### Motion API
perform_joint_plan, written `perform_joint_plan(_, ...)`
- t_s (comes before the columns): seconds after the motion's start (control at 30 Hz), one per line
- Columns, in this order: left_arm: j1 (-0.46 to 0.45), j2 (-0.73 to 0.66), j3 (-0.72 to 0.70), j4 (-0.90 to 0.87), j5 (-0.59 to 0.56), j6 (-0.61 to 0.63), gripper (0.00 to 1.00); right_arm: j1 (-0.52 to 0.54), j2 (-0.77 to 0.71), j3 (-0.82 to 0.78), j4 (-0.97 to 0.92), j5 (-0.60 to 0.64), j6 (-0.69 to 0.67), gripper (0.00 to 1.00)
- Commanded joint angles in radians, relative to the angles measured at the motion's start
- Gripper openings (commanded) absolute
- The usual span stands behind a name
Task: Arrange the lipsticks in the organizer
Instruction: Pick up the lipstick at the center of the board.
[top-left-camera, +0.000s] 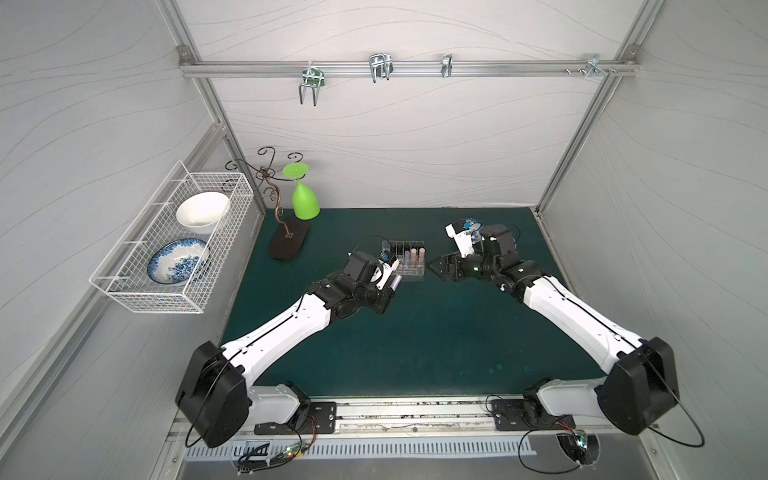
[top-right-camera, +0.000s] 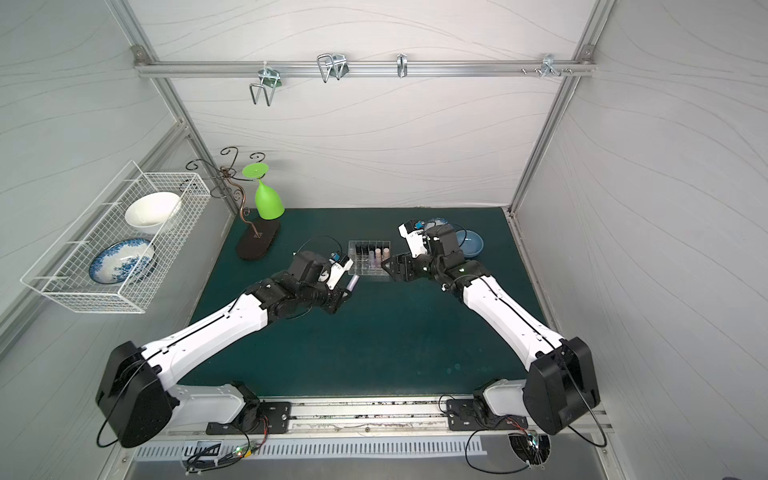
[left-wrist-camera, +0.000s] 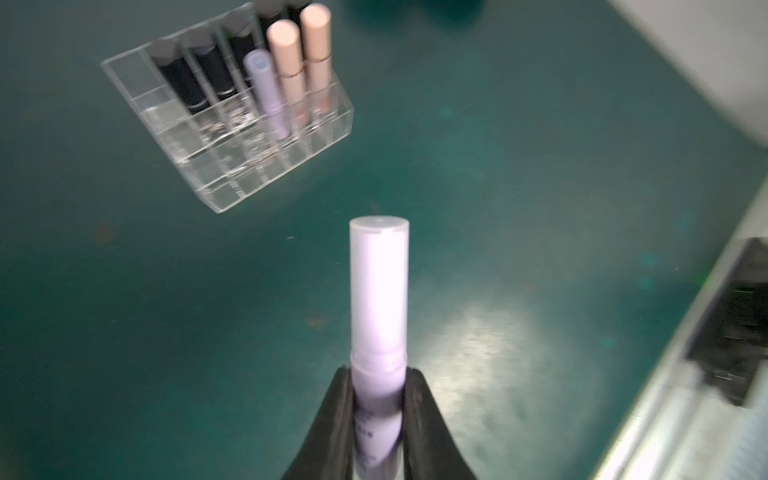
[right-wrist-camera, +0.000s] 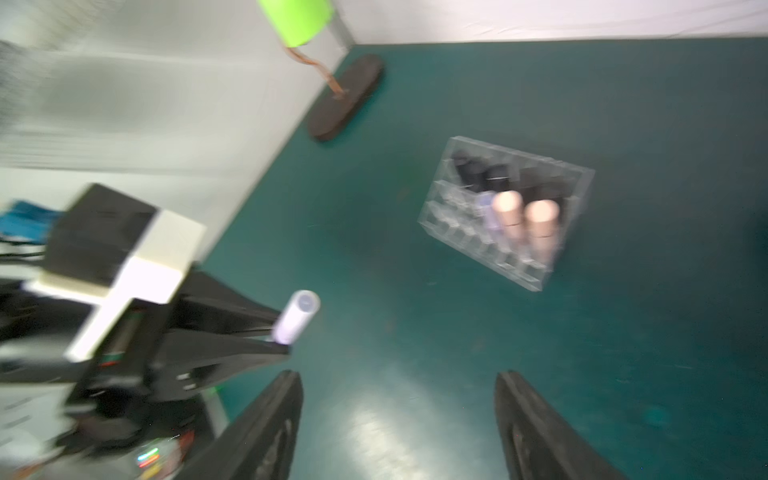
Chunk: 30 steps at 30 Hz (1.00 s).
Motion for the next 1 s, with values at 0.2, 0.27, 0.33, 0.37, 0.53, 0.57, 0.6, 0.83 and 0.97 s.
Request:
perform_joint_plan(0.2,0.006,-0.124,-0.007,0.217,0.349,-0.116,0.18,-0.002,0.008,0.064,-0.021,-0.414,0.087,0.78)
perform_joint_plan(0.27,0.007,-0.133,-0.005,0.228,0.379,-0.124,0.18,0.006,0.019,0.067,-0.02,-0.45,0.087,0.75)
perform_joint_plan(0.33,0.007,-0.136,-0.005,0.235,0.4,-0.13,0.18,0.027,0.022,0.067,-0.021,-0.464,0.086,0.73)
perform_joint_plan(0.37,0.006,-0.137,-0.004,0.234,0.406,-0.129,0.18,0.038,0.025,0.068,-0.026,-0.462,0.081,0.71)
perform_joint_plan(0.53,0.006,-0.127,0.008,0.224,0.442,-0.126,0.18,0.066,0.024,0.074,-0.024,-0.466,0.086,0.6)
perform_joint_plan(0.57,0.006,-0.125,0.01,0.222,0.445,-0.126,0.18,0.065,0.022,0.07,-0.016,-0.47,0.091,0.58)
perform_joint_plan(0.6,0.006,-0.125,0.01,0.223,0.449,-0.126,0.18,0.065,0.021,0.068,-0.008,-0.472,0.097,0.55)
perform_joint_plan(0.83,0.006,-0.121,0.019,0.189,0.457,-0.105,0.18,0.066,0.028,0.085,-0.005,-0.478,0.104,0.38)
perform_joint_plan(0.97,0.006,-0.118,0.016,0.185,0.461,-0.093,0.18,0.065,0.032,0.094,-0.005,-0.487,0.105,0.35)
